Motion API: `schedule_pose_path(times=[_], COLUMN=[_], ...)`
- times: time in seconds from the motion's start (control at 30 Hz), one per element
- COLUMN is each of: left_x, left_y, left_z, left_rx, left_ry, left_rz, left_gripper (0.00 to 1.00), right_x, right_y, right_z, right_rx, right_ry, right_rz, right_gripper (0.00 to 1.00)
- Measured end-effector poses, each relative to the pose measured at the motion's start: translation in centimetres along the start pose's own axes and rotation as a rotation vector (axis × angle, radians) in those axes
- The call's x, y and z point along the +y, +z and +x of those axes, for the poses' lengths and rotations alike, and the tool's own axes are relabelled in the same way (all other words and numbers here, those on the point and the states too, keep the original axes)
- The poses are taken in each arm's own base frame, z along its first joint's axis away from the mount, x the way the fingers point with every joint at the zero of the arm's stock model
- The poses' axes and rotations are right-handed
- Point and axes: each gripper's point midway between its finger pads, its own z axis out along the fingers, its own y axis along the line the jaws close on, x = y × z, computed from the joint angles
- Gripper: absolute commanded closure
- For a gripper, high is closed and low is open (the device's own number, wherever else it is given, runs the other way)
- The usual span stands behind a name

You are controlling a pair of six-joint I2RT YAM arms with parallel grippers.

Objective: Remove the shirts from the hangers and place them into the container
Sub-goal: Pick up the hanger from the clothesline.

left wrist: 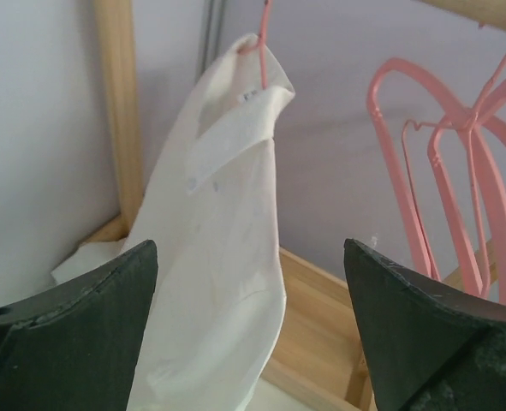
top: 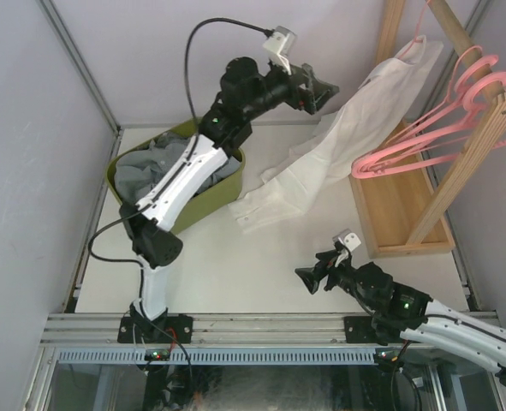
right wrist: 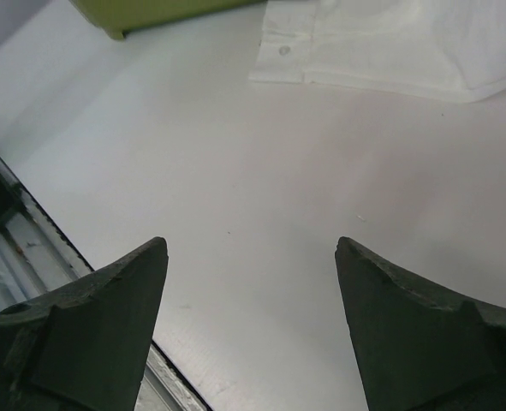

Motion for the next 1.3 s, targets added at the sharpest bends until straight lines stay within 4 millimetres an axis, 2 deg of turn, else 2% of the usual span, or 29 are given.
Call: schedule_pose_path(times=[0.2,0.33,0.43,0.53,0.7,0.83,1.0,1.03,1.3], left_x=[-0.7,-0.7,-0.9,-1.0,-0.9,-0.5,0.1,0.2,-0.8], left_y=[2.9,4.3,5.0,5.6,6.5,7.3,7.9,8.0,8.3], left_z=[5.0,8.5,10.0,10.3,9.6,9.4,10.2,10.3,10.2], left_rx=[0.069,0.117,0.13,0.122,0.075,0.044,0.036,0.035,0.02], left_ry=[-0.025,-0.041,-0.045,-0.044,-0.039,-0.035,-0.04,-0.038,-0.025], left_rz=[0.029,0.038,0.048,0.051,0.044,0.035,0.022,0.019,0.043], left_gripper=[0.14,0.15,0.24,0.38,0.52,0.64,0.97,1.0,1.0], right_x=[0.6,0.5,0.3,0.1,-0.1,-0.1,-0.3,-0.4,-0.8], right_y=[-0.9,-1.1,-1.2,-1.2,-1.5,-1.7,-2.0,-2.0,-2.2], right_z=[-2.0,-1.8,-1.3,-0.8,-0.4,-1.0,-1.2,-1.1,-1.0], right_rx=[-0.09,-0.087,-0.065,-0.046,-0.022,-0.029,-0.033,-0.031,-0.032], right_ry=[0.057,0.069,0.073,0.079,0.085,0.093,0.098,0.098,0.1], right_rz=[-0.034,-0.033,-0.024,-0.016,-0.003,-0.001,0.008,0.012,0.03], right_gripper=[0.22,0.22,0.22,0.22,0.23,0.22,0.23,0.23,0.23])
